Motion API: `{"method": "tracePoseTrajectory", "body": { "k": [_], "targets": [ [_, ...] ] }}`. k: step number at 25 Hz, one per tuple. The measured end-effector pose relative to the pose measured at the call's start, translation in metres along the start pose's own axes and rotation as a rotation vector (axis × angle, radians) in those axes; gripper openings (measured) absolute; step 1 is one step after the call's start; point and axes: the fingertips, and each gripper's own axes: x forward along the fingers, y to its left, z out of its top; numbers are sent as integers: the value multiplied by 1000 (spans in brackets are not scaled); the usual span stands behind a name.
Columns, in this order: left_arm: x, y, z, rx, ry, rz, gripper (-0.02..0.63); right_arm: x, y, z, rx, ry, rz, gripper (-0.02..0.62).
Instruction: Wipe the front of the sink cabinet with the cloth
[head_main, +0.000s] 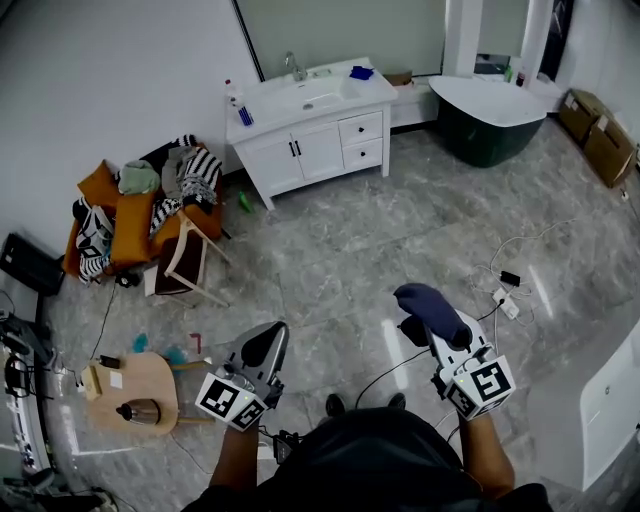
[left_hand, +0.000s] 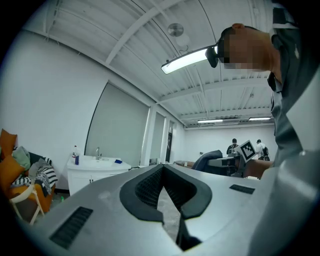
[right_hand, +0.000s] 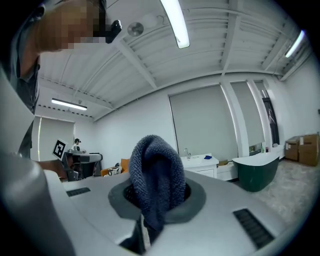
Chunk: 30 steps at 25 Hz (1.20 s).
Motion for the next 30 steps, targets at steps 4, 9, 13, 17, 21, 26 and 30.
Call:
{"method": "tracePoseTrajectory", "body": {
  "k": [4, 9, 13, 17, 21, 26, 30],
  "targets": [
    [14, -13, 2, 11, 10, 3, 3, -13, -22, -1, -3, -31, -6, 38],
    [35, -36, -2, 29, 26, 13, 5, -33, -53, -11, -6, -37, -19, 38],
    [49, -57, -5, 49, 32, 19, 5, -46, -71, -14, 6, -45, -14, 38],
    [59, -70, 0, 75, 30, 30, 5, -49, -83, -14, -3, -51, 8, 38],
    [63, -65, 2, 92, 32, 48, 3, -42, -90, -14, -3, -44, 5, 38],
    [68, -36, -1, 75, 17, 42, 3, -25, -84, -16, -16, -32, -4, 38],
    [83, -5, 2, 61, -9, -5, 4, 2, -81, -4, -38, -17, -59, 38]
  ]
}}
